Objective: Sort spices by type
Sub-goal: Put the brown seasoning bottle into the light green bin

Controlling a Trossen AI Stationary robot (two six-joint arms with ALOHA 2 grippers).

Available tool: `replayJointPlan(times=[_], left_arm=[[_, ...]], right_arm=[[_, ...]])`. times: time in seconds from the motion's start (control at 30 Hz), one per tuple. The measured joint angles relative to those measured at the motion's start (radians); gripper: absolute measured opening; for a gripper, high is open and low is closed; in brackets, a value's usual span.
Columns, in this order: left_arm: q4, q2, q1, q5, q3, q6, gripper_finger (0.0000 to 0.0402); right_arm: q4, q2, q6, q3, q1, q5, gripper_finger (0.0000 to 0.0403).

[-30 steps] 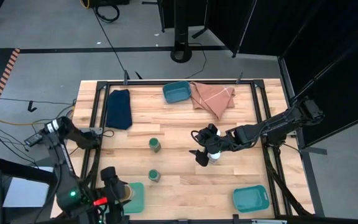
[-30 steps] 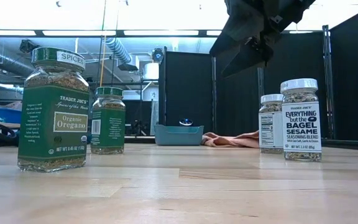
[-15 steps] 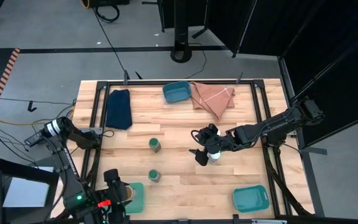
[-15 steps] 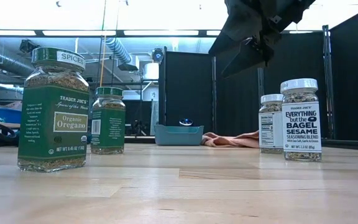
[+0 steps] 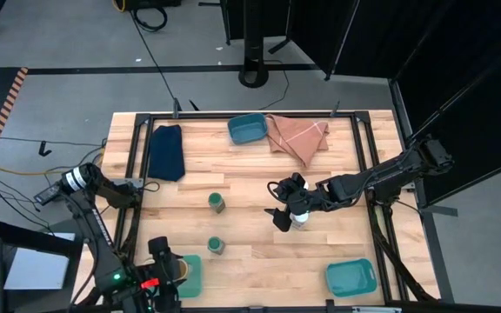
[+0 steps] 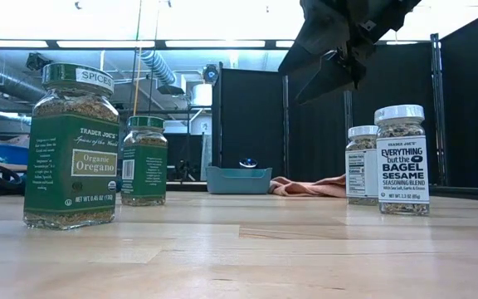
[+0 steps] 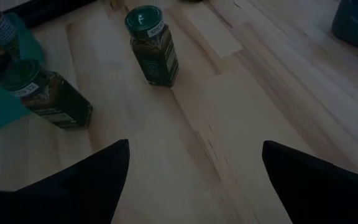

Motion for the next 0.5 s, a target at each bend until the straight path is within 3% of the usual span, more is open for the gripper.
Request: replayJointPlan(times=[0.2,0.5], left_arm=[[0.114,-0.062,0.000,-0.004,-0.095,0.000,0.0292],[0.155,-0.113,0.002,-0.007,-0.186,-0.001,0.0292]], right_arm=[[0.000,0.000,0.000,0.000,0.000,0.000,0.0374],[0.000,0.000,0.000,0.000,0.000,0.000,0.0374]])
